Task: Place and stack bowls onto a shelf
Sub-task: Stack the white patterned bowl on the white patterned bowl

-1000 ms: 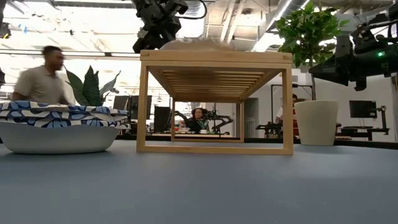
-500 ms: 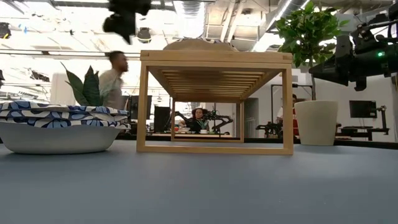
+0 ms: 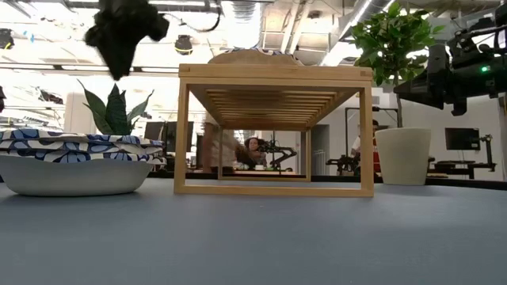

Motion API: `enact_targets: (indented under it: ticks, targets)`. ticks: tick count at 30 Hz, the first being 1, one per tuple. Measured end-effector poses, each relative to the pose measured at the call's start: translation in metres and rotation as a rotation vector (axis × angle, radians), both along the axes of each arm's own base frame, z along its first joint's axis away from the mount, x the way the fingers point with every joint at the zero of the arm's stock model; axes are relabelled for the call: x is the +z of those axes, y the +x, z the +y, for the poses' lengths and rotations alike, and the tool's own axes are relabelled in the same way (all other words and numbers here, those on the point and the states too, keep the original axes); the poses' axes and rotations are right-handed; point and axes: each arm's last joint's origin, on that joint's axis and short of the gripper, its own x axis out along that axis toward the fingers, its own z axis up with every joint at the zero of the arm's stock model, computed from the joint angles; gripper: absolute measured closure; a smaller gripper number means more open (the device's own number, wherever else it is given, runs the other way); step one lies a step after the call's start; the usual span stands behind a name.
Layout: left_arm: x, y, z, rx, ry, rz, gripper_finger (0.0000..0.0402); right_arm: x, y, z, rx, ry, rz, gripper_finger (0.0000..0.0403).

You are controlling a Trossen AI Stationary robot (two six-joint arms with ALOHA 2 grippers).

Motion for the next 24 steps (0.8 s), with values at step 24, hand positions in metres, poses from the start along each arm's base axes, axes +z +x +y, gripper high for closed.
enact_targets:
  ticks: [24]
  targets:
    - [-0.081, -0.013, -0.075, 0.285, -0.100, 0.038, 0.0237, 0.000, 0.000, 0.000, 0.000, -0.002, 0.002, 0.0259]
